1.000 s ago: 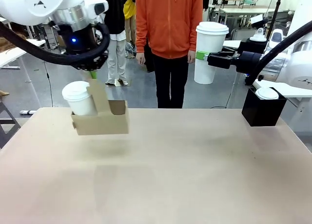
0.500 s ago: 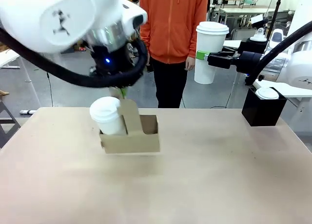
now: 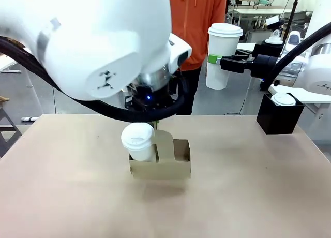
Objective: Pour a drink into a cup and package it in a carrier.
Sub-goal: Position the Cup Carrier in the center of the table.
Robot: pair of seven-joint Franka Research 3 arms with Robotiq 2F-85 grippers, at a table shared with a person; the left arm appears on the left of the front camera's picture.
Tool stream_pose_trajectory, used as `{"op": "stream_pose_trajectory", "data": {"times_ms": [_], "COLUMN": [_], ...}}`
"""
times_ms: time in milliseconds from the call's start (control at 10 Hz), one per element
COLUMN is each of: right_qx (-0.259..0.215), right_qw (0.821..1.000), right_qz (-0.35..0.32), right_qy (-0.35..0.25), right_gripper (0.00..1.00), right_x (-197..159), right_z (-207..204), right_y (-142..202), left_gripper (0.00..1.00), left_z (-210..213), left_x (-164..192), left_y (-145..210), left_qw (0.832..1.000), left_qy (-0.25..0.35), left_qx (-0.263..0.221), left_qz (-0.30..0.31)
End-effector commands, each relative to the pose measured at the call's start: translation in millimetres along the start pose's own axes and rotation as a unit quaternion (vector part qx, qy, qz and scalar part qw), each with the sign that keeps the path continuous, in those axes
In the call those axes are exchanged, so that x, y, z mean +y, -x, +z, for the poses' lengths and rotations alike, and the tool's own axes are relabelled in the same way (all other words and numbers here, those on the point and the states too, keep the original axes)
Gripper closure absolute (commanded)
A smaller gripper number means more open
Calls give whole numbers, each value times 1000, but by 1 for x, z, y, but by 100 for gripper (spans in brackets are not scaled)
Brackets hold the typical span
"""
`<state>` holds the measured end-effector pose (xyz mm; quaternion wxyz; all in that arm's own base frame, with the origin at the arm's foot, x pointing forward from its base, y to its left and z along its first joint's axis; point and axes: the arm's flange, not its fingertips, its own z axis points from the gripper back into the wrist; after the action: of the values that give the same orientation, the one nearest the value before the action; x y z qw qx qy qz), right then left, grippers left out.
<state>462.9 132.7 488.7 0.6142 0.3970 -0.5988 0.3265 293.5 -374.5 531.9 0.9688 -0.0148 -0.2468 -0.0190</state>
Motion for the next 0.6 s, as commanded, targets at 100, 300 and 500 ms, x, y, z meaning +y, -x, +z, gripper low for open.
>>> {"op": "stream_pose_trajectory", "data": {"times_ms": [100,300,500], "right_qx": [-5,-5,-5], "right_qw": [1000,1000,1000], "right_qz": [-1,-1,-1], "right_qy": [-3,-3,-3], "right_gripper": [20,20,20], "right_x": [2,2,2], "right_z": [-1,-1,-1], "right_y": [-4,-4,-4], "left_gripper": [98,98,98], "left_z": [-29,-45,-57], "left_x": [-27,-37,-41], "left_y": [-3,0,2], "left_qw": [1000,1000,1000], "left_qy": [-20,-24,-29], "left_qx": [-2,4,10], "left_qz": [6,-1,-1]}}
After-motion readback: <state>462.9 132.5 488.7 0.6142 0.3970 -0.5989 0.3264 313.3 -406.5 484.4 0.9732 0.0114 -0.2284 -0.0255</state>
